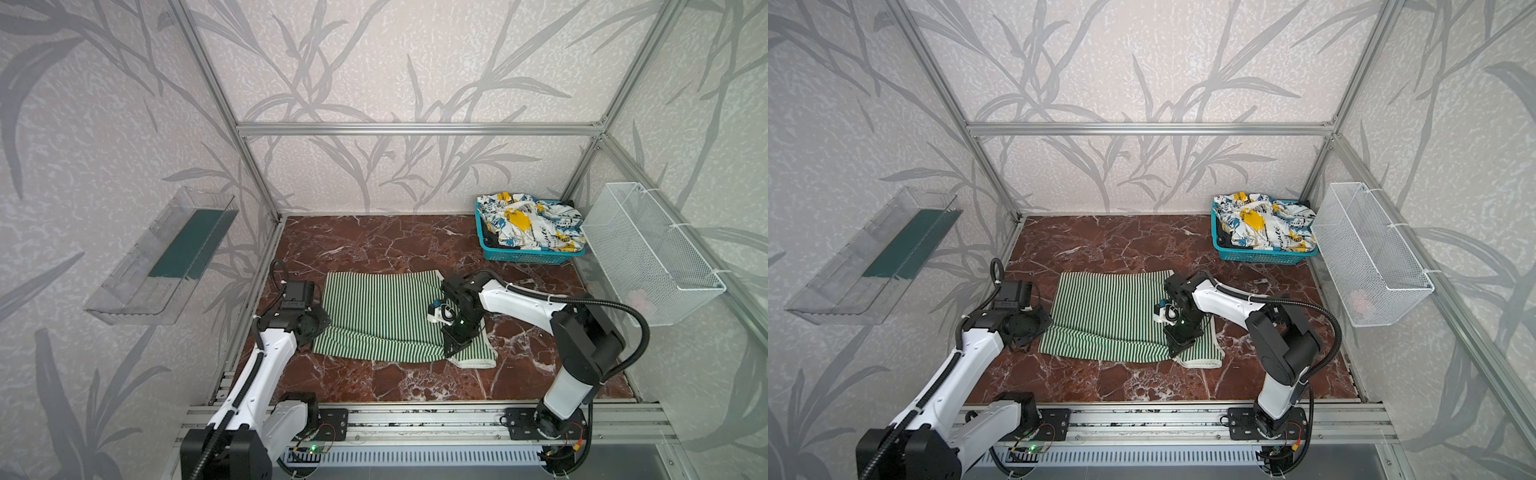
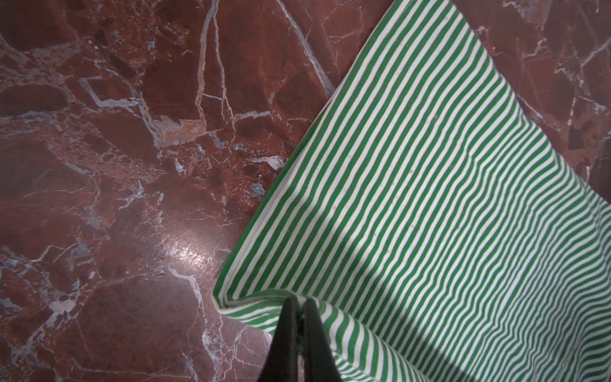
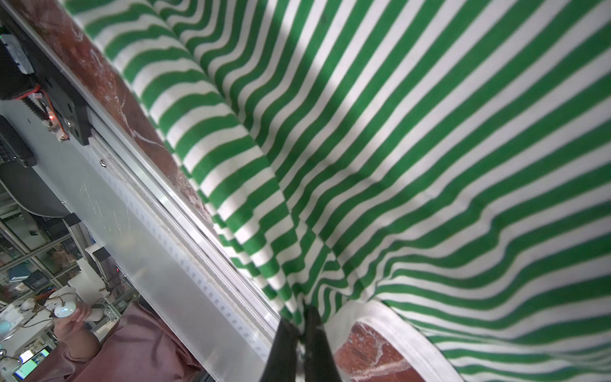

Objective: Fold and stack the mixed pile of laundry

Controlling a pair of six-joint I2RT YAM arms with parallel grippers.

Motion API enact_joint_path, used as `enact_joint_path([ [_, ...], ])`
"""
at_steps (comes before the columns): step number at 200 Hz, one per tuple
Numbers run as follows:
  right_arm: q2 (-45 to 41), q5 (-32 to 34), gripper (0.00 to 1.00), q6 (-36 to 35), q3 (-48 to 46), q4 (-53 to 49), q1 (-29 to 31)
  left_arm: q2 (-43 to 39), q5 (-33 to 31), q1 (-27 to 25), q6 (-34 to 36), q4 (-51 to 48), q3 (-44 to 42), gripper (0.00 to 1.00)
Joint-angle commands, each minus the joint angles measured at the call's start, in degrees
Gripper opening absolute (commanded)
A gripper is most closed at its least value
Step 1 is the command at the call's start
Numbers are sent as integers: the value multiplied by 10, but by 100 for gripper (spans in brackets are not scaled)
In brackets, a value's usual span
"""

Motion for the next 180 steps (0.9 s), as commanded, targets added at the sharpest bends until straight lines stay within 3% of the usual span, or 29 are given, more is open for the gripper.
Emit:
enact_joint_path([
  [1,37,22,5,0,44,-12,-6,34,-33,4,-12,50,-9,0],
  [53,87,45,9,0,97,-16,-16,127,-72,6,-19,80,-3,0],
  [61,90,57,14,3,100,-15,-20,137,-62,7,-13,89,-3,10],
  [79,90,92,31,14,100,-8,-28,152,-56,9,-11,84,8,44],
  [95,70,125,42,30,91,7,-35,153,-56,9,-9,64,22,56],
  [144,-80,203,52,99,-3,33,-66,62,-93,11,-35,-6,-3,58],
  [180,-184,261,65,190,-114,76,-92,-36,-57,10,-65,51,-109,60],
])
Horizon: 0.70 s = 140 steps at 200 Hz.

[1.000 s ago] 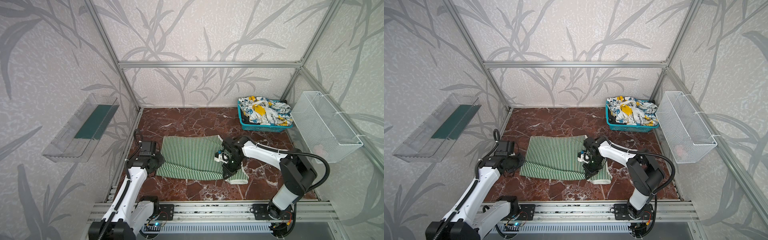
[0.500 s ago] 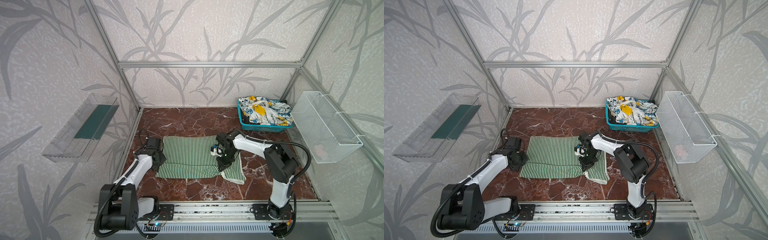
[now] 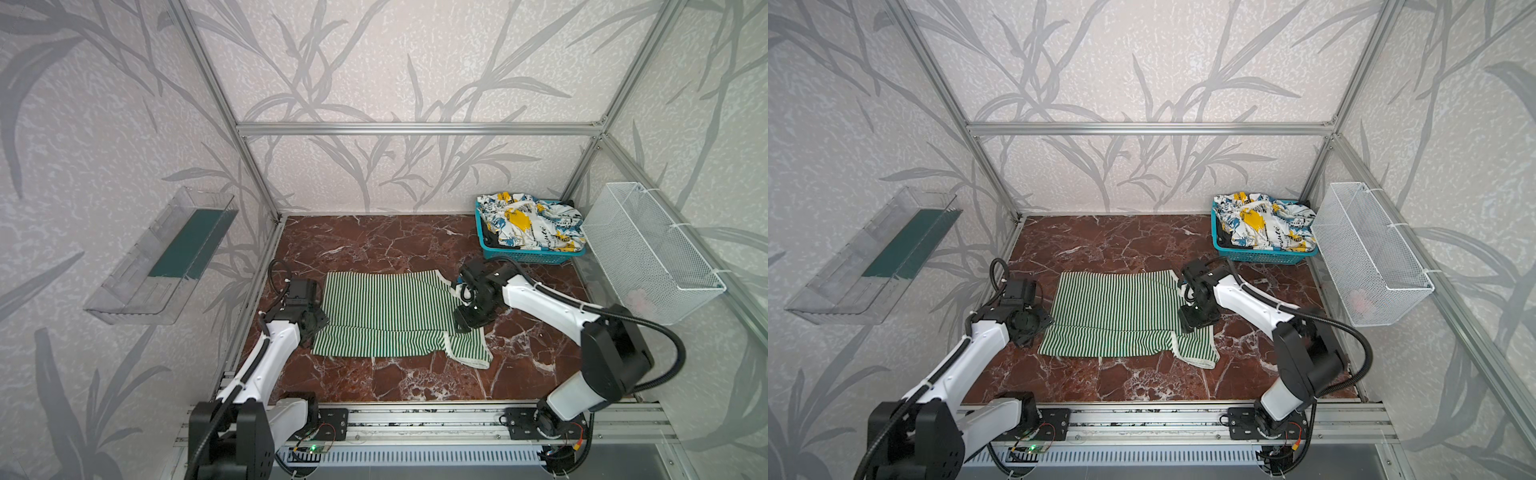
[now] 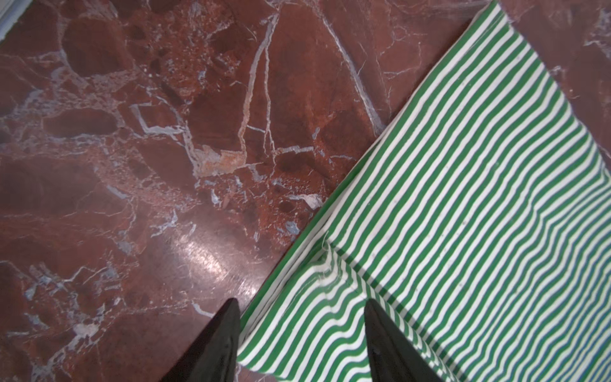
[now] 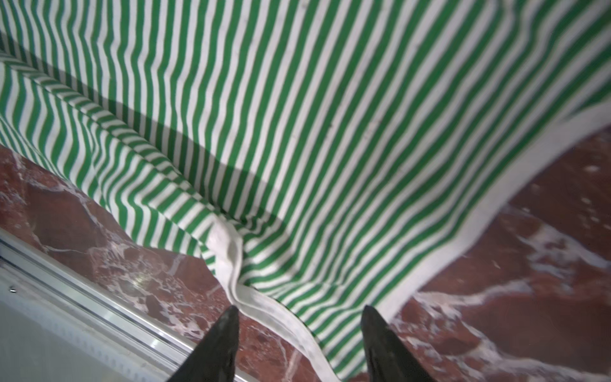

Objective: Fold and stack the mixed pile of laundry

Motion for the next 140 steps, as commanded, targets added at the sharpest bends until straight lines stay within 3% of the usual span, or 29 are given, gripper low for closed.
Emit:
enact_joint_path([
  [1,-48,62,66,83,-65,28,-16,-41,2,3,-37,3,-63,60],
  [65,-118,76,66,197,-188,69,-31,-4,25,4,-40,55,-108,58],
  [102,-138,22,64,240,-250,116,-31,55,17,5,-53,62,-94,45],
  [140,-149,-9,53,280,-283,142,-31,79,40,6,-58,75,-91,38],
])
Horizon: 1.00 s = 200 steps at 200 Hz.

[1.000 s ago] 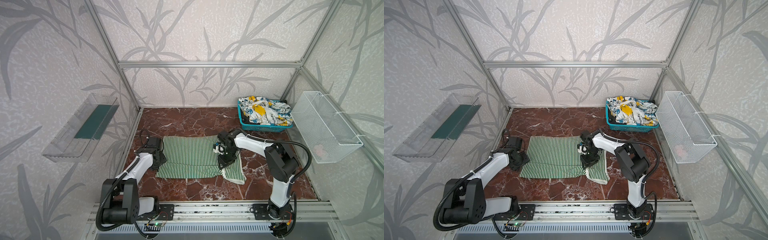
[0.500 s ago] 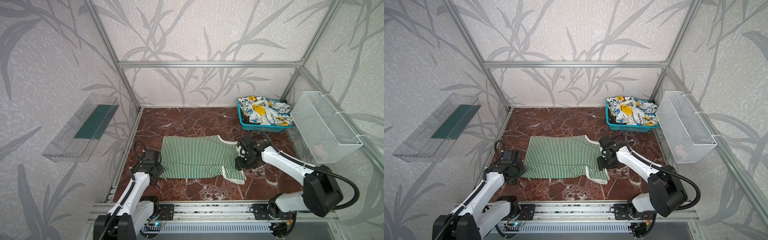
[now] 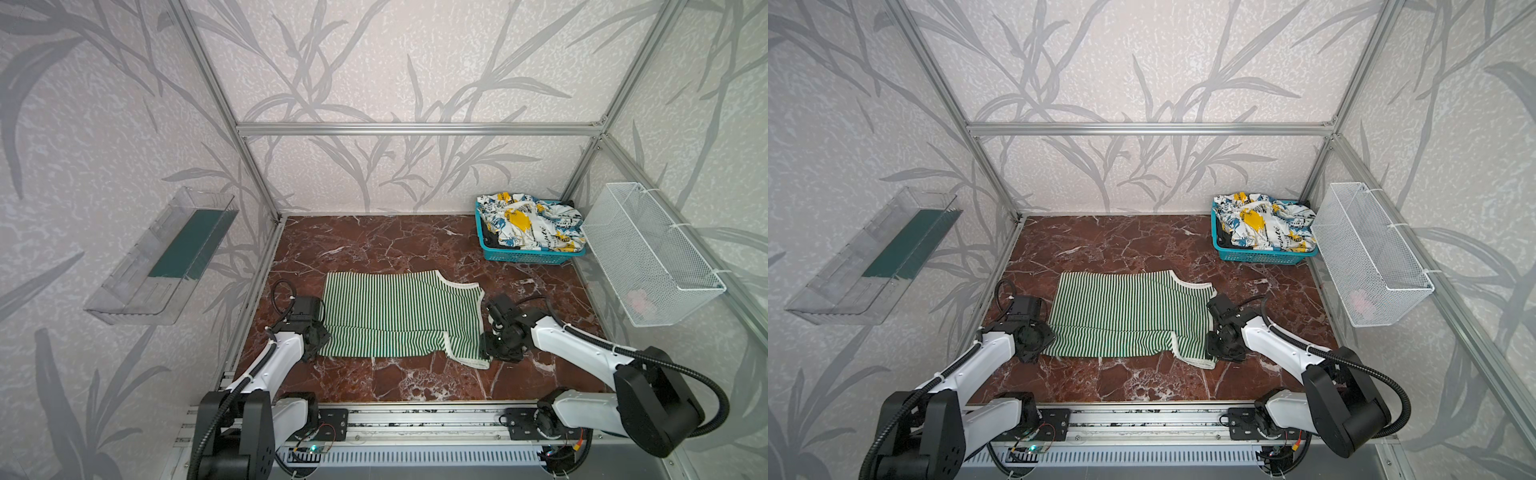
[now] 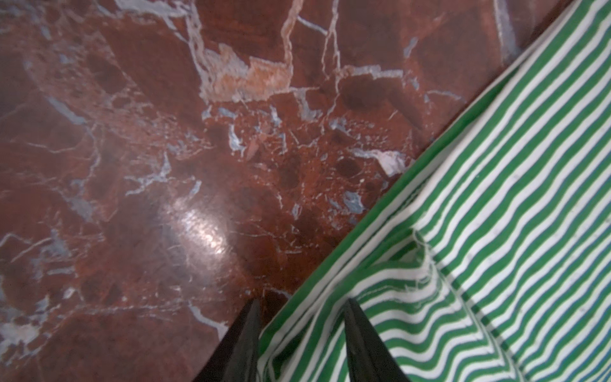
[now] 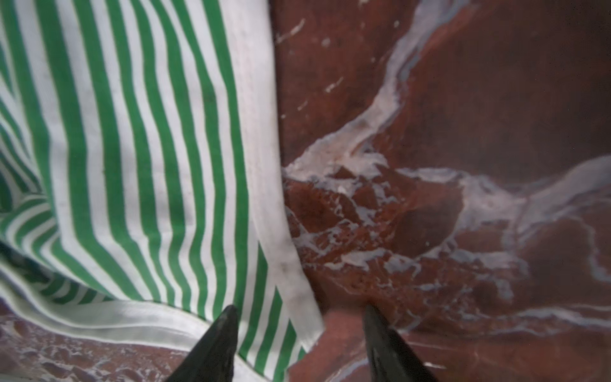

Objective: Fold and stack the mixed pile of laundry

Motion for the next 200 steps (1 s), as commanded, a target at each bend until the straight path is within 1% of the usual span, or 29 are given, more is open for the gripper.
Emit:
enact_joint_path([
  [1,-9,-34,52,42,-27,24,-2,22,29,3,-20,4,-15,38],
  [14,-17,-34,48,44,-34,25,-2,22,40,3,-26,12,-21,36],
  [31,-22,-36,41,44,-39,25,-2,18,44,3,-28,13,-25,32],
  [60,-13,-23,25,30,-30,19,-1,14,44,4,-24,8,-27,20],
  [63,-11,-18,22,27,-26,15,-2,15,45,4,-24,7,-26,19],
  [79,-1,12,15,10,-3,-4,-2,14,48,3,-21,5,-26,12],
  [83,2,25,14,10,7,-13,-2,13,49,4,-20,4,-27,10],
  [86,6,38,12,-11,16,-22,-2,12,49,4,-19,4,-27,8],
  [100,20,84,7,-29,52,-59,-3,9,46,4,-16,-3,-27,2],
  [106,24,101,6,-37,61,-69,-5,6,43,3,-14,-7,-26,0],
  [117,35,135,4,-55,88,-91,-8,1,37,4,-11,-16,-25,0],
  [129,45,158,4,-68,108,-109,-13,-6,32,4,-12,-18,-26,0],
  [156,72,170,5,-93,136,-124,-25,-6,31,4,-11,-18,-26,0],
  [183,101,169,5,-104,136,-130,-29,-1,31,3,-10,-21,-24,0],
  [200,113,172,8,-109,133,-136,-29,-2,25,4,-10,-25,-22,0],
])
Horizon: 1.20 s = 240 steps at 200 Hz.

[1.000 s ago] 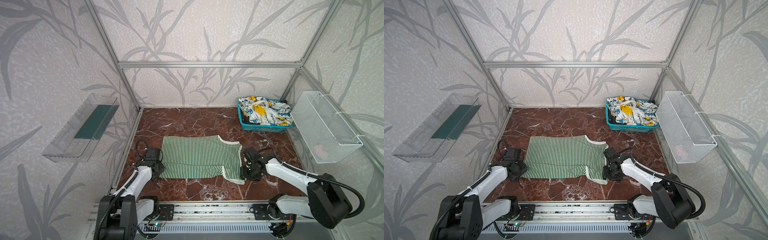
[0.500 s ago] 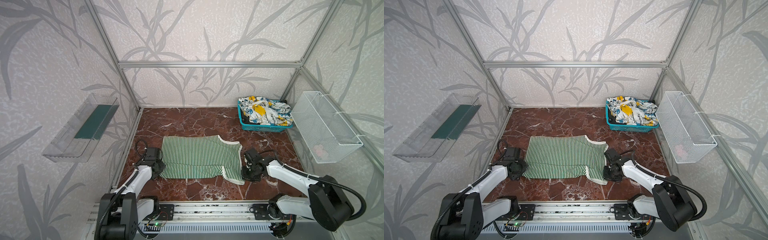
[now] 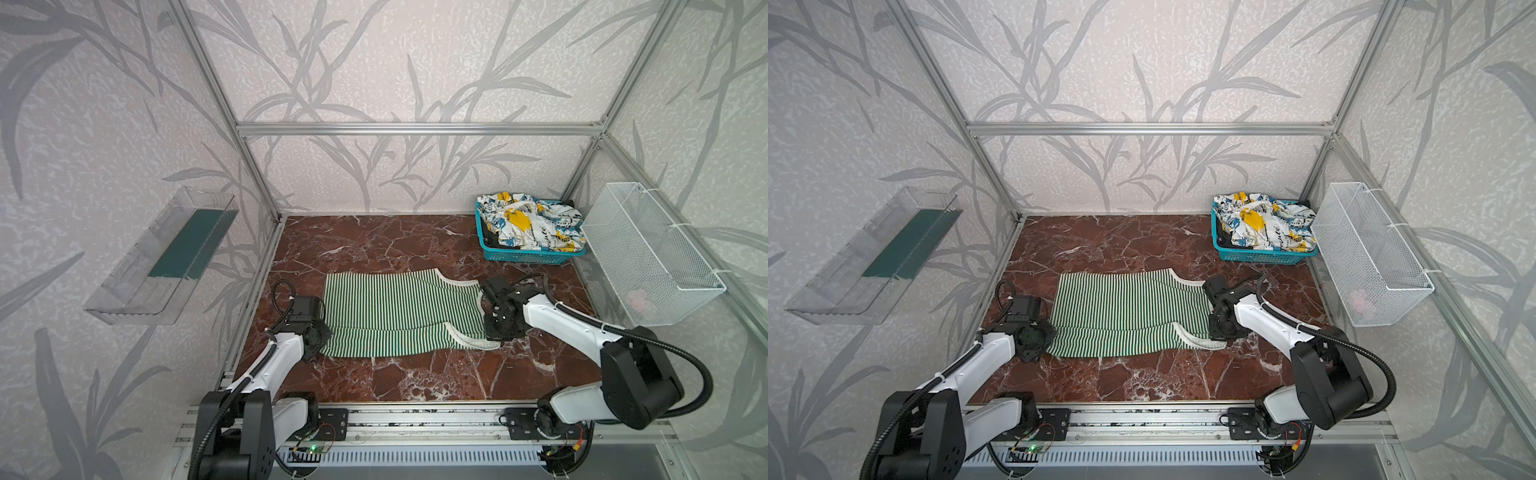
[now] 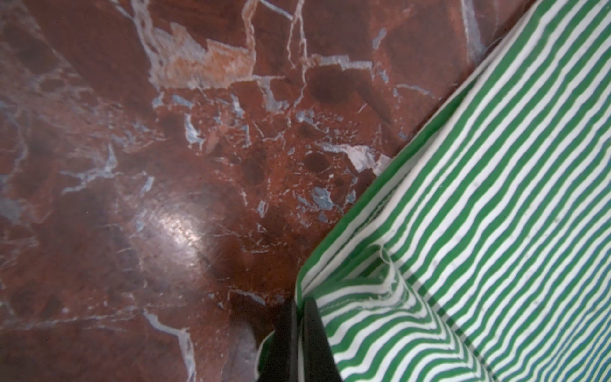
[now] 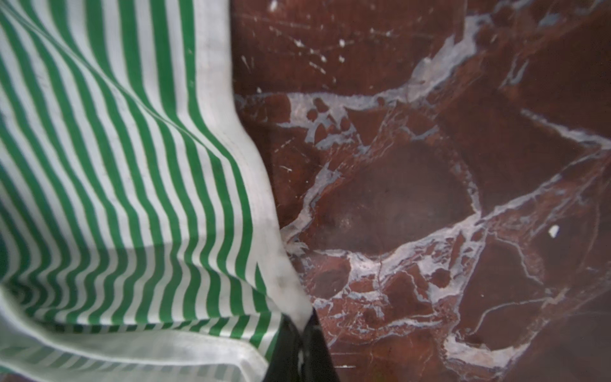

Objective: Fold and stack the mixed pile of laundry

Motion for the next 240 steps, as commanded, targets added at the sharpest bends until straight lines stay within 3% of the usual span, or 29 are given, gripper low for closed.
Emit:
enact_joint_path([
  [1,17,34,8,-21,1,-45,-5,6,-9,2,3,-49,-12,0],
  [35,38,86,9,-31,20,-68,-6,9,-5,2,10,-47,-8,0],
  [101,100,83,11,-56,70,-65,-20,29,5,1,21,-64,2,0],
  [117,109,97,16,-57,79,-76,-21,24,2,2,19,-66,1,2],
  [137,104,99,35,-60,95,-93,-20,17,14,1,22,-69,7,16],
  [153,85,100,42,-63,107,-105,-19,4,19,2,21,-89,26,24],
  [185,44,24,43,-107,125,-81,-10,-51,-19,2,36,-123,68,45],
  [208,55,-45,42,-121,137,-55,2,-65,-40,1,51,-102,81,43],
  [240,95,-82,40,-112,156,-26,53,-20,26,0,76,-37,83,34],
])
